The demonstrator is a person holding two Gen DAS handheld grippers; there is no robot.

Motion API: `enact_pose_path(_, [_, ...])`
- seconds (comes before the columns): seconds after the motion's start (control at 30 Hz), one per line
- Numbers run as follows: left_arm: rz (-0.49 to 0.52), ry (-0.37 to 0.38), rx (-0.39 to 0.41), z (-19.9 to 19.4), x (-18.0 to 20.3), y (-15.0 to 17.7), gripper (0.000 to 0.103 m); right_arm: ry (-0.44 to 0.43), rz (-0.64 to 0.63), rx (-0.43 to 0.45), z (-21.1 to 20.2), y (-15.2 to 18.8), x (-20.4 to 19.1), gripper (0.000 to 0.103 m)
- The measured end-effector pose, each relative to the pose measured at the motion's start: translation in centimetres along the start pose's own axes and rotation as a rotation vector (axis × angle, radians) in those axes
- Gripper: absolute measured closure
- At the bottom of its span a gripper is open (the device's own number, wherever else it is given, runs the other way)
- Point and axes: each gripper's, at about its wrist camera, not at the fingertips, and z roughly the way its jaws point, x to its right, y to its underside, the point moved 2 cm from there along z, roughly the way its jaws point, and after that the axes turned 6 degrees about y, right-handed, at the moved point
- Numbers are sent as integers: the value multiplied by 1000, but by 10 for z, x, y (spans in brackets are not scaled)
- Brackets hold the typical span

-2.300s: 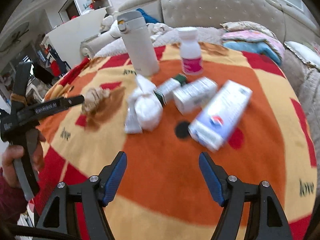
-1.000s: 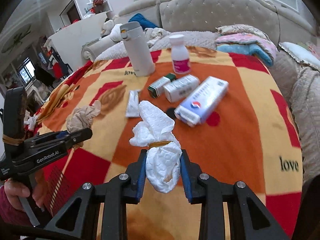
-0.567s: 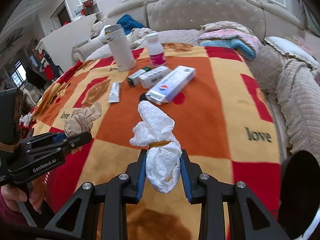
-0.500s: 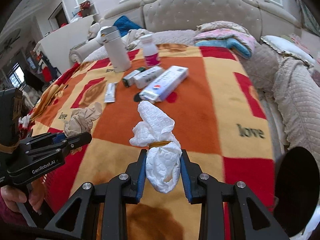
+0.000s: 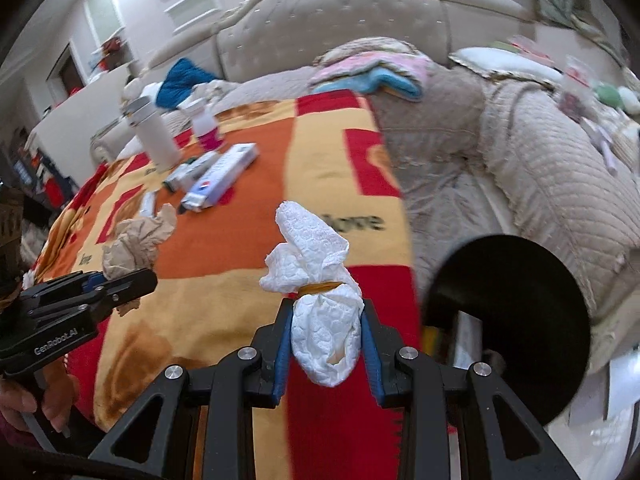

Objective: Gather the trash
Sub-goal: 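Carry the crumpled paper and tissue over the black bin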

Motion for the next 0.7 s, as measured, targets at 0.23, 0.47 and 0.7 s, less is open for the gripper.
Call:
enact_pose_path(0.23, [46,65,-40,26,43,-7,79,62,72,1,-6,12,47,73])
enact_pose_path(0.47, [88,121,-81,51,79,-13,79,121,135,-9,-5,23,89,73])
enact_pose_path(0.7, [111,185,-116,74,111,-18,79,143,205,-31,4,33,121,73])
